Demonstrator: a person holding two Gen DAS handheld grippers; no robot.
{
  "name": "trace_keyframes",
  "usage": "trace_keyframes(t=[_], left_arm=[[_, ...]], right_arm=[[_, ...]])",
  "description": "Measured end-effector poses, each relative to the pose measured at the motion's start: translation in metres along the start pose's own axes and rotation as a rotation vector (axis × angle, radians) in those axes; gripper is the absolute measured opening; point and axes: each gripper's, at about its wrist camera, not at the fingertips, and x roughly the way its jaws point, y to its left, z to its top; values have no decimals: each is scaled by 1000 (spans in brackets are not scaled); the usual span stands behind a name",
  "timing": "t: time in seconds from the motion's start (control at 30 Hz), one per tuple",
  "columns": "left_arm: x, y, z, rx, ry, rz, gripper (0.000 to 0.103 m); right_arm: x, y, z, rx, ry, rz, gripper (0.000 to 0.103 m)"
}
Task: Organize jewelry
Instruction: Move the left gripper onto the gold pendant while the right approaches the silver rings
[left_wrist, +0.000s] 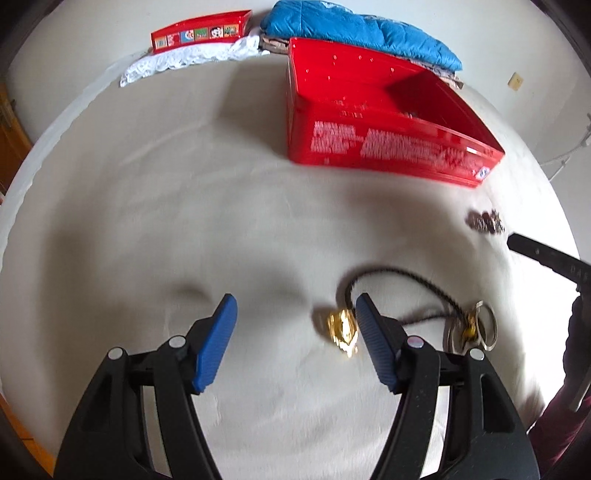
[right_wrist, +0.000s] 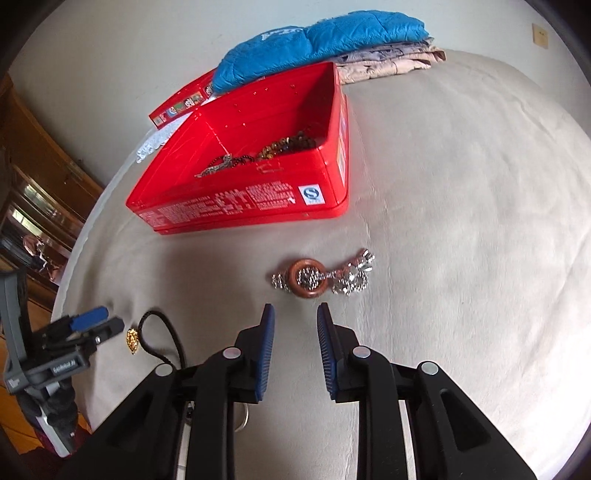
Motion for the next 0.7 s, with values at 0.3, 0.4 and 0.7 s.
trace_keyframes(t=[0.3,0.4,0.7], left_arm=[[14,-12,-11,39,31,45,62],[14,-14,-13,58,19,63,44],[12,-10,-15,67,22,48,19]], right_arm=[[1,29,-17,-93,63,49,24],[8,43,-24,-120,127,103,26],[1,74,-40,-216,167,60,34]])
